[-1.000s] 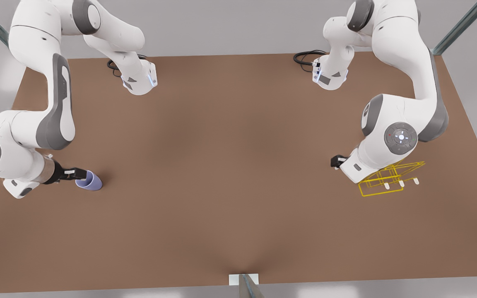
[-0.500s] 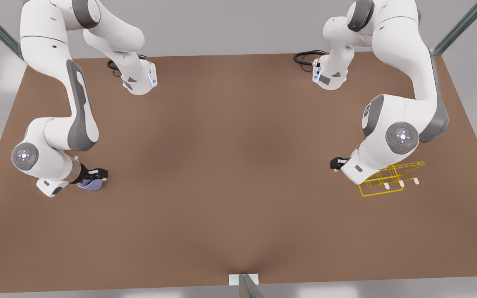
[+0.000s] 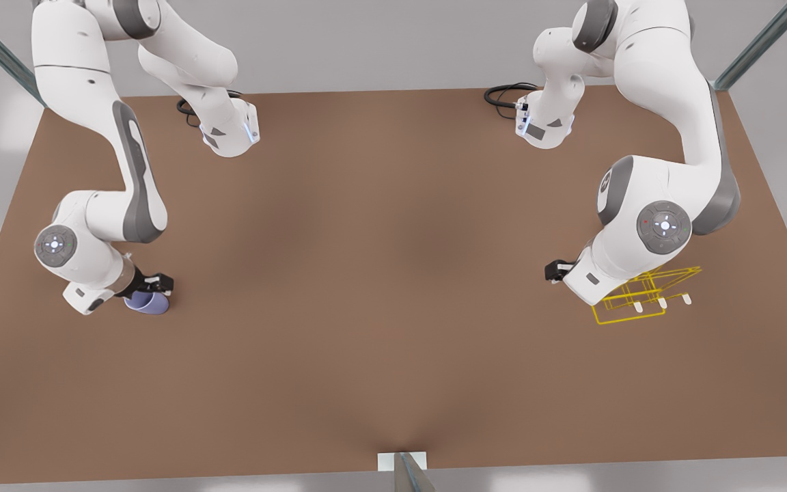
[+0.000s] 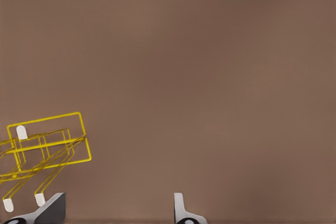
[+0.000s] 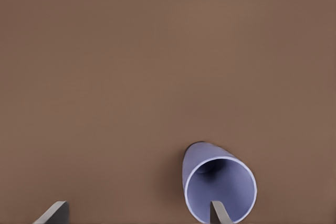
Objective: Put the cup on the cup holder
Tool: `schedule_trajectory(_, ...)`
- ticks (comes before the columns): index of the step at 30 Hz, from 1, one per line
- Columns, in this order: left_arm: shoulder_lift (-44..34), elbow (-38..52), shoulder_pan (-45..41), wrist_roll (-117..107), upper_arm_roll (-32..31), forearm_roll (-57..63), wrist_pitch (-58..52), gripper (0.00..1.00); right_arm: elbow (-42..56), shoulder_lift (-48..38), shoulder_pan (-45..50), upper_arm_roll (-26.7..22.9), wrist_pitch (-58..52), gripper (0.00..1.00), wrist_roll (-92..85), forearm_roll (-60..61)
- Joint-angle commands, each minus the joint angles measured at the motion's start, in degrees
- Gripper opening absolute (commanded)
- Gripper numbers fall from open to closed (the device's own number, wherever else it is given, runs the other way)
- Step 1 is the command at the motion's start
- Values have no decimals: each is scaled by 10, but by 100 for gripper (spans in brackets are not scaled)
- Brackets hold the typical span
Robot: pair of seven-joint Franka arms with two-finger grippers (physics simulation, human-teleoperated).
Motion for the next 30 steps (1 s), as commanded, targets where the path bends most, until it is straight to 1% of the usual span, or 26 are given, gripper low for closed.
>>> schedule_trajectory(1,-1,0,7,-8,0,0,-1,100,-2,5,0,0,48,100,-3,-9)
schedule_trajectory(8,2,-1,5,-10,0,0,-1,100,-10,26,-22,2,79,100,-3,-25)
schedule_trajectory(17,2,-2,9,-11,0,0,-11,100,-17,44,-24,3,104,100,-2,-25)
schedule_trajectory(18,2,-1,8,-11,0,0,-11,100,-24,42,-22,3,105,100,-2,-25)
schedule_trajectory(20,4,-1,3,-13,-1,-2,-10,100,-50,26,-24,21,113,100,2,-25)
schedule_trajectory(24,15,3,12,-9,1,-22,0,100,-83,15,-32,22,132,100,2,-32)
schedule_trajectory(26,14,4,26,-9,1,-31,-2,100,-84,18,-39,23,134,100,2,-37)
schedule_trajectory(30,15,2,26,-13,2,-31,-2,100,-84,24,-53,27,137,100,-1,-61)
